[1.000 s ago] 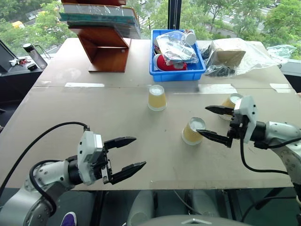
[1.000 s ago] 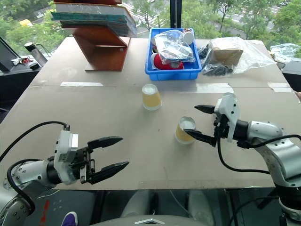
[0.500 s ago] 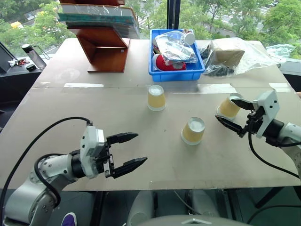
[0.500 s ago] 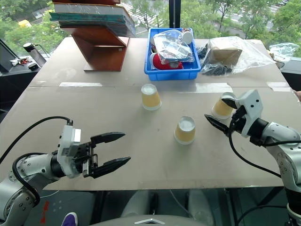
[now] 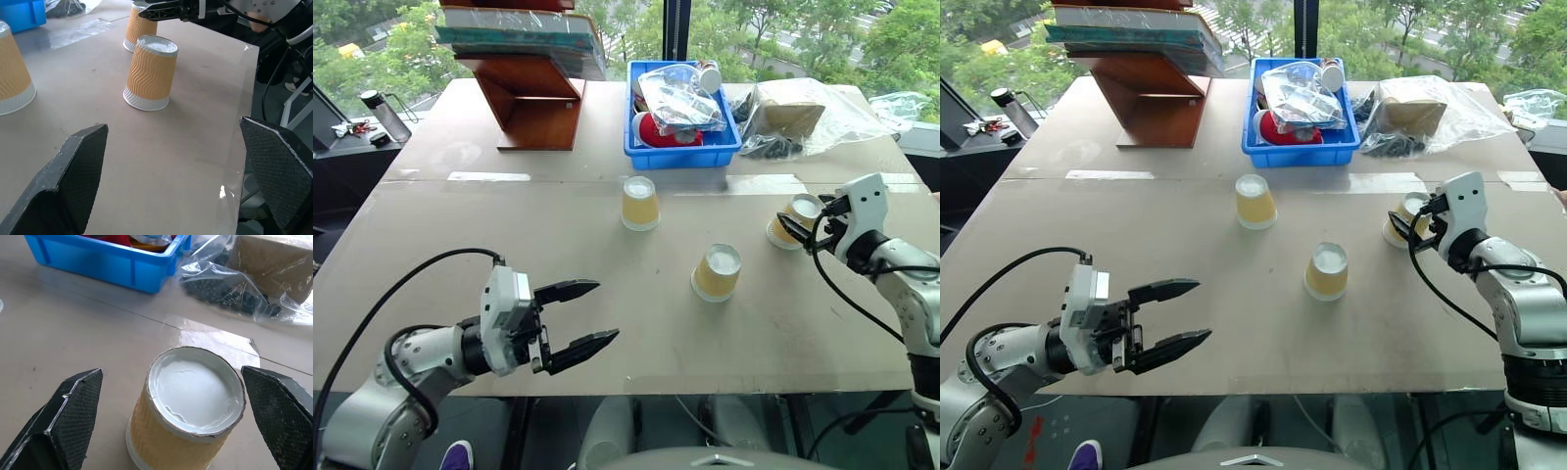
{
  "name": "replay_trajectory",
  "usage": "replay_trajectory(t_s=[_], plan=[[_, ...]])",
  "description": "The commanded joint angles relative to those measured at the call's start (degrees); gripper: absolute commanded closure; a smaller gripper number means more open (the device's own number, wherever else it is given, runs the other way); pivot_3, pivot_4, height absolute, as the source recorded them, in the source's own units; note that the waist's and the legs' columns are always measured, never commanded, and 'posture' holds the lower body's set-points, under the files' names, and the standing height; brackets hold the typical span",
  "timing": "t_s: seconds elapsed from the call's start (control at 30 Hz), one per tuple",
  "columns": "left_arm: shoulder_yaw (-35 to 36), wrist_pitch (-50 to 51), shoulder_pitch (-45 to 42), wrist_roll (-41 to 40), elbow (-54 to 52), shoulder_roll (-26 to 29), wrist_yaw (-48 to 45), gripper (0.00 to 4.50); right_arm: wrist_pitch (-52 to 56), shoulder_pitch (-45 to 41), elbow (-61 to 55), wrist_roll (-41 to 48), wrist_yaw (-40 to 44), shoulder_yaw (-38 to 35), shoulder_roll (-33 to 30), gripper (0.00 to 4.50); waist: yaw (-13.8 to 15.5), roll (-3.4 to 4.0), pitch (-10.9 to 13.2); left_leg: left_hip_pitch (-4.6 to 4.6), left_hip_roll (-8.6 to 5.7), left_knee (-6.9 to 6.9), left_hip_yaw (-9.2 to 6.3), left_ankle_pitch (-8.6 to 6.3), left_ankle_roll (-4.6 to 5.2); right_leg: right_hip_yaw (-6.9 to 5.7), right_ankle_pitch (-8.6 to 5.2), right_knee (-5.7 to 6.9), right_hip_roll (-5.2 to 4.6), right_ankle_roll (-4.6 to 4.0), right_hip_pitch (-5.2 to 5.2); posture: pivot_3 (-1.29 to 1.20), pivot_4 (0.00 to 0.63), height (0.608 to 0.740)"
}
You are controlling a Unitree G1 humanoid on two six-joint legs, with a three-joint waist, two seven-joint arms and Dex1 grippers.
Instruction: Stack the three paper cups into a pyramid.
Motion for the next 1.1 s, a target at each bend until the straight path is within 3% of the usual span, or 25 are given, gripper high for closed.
replay_trajectory(t_s=[0.03,0.4,0.5,0.6,0.63,0.93,1.1], plan=[[1.7,-0.9,1.0,-0.7,-2.3,-0.1,0.7,0.07,-1.2,-2.1,2.9,-2.0,-1.4,-0.3,0.2,0.02,-0.1,0.0,0.0,0.0,0.0,0.0,0.0,0.0,0.0,0.0,0.0,0.0,0.0,0.0,0.0,0.0,0.15,0.74],[2.6,-1.1,2.6,-1.0,-3.4,-0.1,1.5,0.07,-3.7,-4.1,8.2,-3.4,-0.5,-0.2,1.7,0.02,-0.1,0.03,0.0,0.0,0.0,-0.01,0.03,0.0,0.01,0.02,0.0,0.0,0.0,0.0,-0.01,0.0,0.15,0.74],[2.8,-1.1,2.9,-1.0,-3.6,0.0,1.6,0.07,-4.0,-4.3,8.9,-3.4,-0.1,-0.1,1.9,0.75,-0.1,0.03,0.0,0.0,0.0,-0.01,0.03,-0.01,0.01,0.02,0.0,0.0,0.0,0.0,-0.01,0.0,0.15,0.74],[3.1,-1.1,3.3,-1.1,-3.7,-0.1,1.7,0.07,-4.3,-4.5,9.3,-3.5,0.3,0.0,2.0,2.11,-0.1,0.03,0.0,0.01,0.0,-0.01,0.03,-0.01,0.01,0.03,0.0,0.0,0.0,0.0,-0.01,0.0,0.15,0.74],[3.1,-1.1,3.4,-1.1,-3.8,-0.1,1.7,0.07,-4.4,-4.5,9.3,-3.5,0.4,-0.1,2.0,2.28,-0.1,0.03,0.0,0.01,0.01,-0.01,0.03,-0.01,0.01,0.03,0.0,0.0,0.0,0.0,-0.01,0.0,0.15,0.74],[2.9,-1.1,3.8,-0.8,-3.7,-0.5,1.8,0.07,-8.6,-5.5,2.2,-0.8,10.3,3.6,0.2,2.28,-0.2,0.12,0.1,0.01,0.01,-0.02,0.03,-0.02,0.04,0.03,0.0,0.0,0.0,0.0,-0.02,0.0,0.15,0.74],[2.9,-1.3,4.0,-0.4,-3.0,-0.7,1.6,0.07,-2.8,-10.1,-10.1,3.2,16.4,10.3,-1.2,2.28,-0.3,0.19,0.1,0.01,0.09,-0.04,0.01,-0.04,0.06,0.02,0.0,0.01,0.01,0.0,-0.04,0.0,0.15,0.74]])
